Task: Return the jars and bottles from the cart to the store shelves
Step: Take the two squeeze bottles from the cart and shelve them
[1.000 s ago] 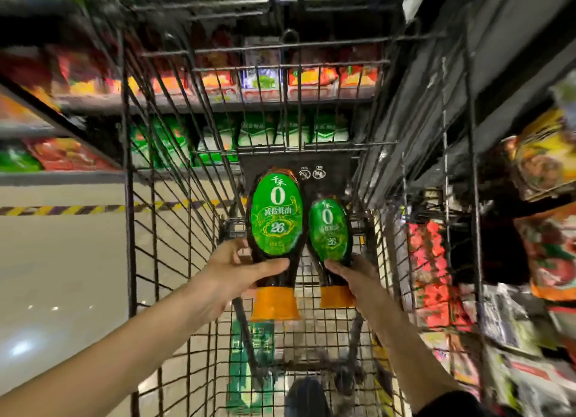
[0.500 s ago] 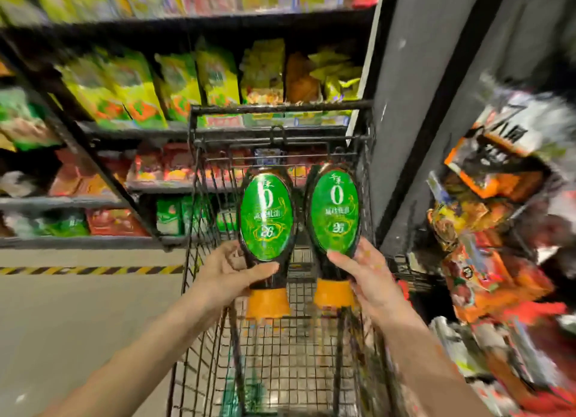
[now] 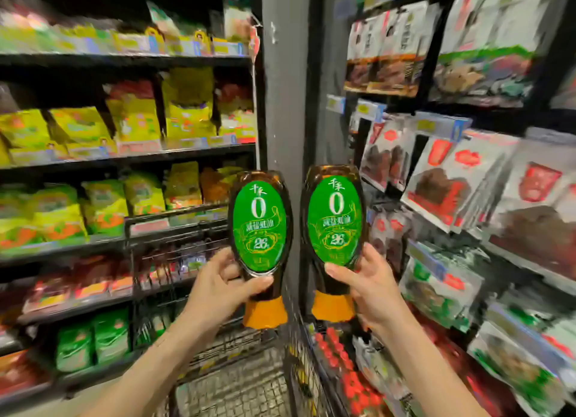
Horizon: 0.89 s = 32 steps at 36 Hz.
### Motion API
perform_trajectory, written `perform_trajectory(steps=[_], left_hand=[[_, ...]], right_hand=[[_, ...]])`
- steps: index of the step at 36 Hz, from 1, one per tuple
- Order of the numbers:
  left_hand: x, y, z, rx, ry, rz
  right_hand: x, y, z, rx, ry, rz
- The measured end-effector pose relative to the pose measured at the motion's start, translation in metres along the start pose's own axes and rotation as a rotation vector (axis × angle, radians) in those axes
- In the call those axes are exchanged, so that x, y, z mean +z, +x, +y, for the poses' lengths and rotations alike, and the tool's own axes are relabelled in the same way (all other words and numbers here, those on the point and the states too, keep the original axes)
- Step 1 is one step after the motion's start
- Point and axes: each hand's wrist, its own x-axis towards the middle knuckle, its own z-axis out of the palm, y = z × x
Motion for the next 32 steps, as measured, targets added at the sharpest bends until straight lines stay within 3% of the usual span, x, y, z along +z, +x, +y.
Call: perform_trajectory(steps=[9, 18, 32], left_hand=[[0.037, -0.046, 0.031, 0.121, -0.066, -0.371], [0.133, -0.112, 0.062, 0.284, -0.106, -0.793], [0.3, -0.339, 0.096, 0.277, -0.261, -1.443]], right_hand=[[-0.019, -0.115, -0.058, -0.185, -0.104, 0.319], [-0.058, -0.269, -0.122, -0.388, -0.233, 0.715], [-0.083, -0.563, -0.212, -0.645, -0.46, 1.294]])
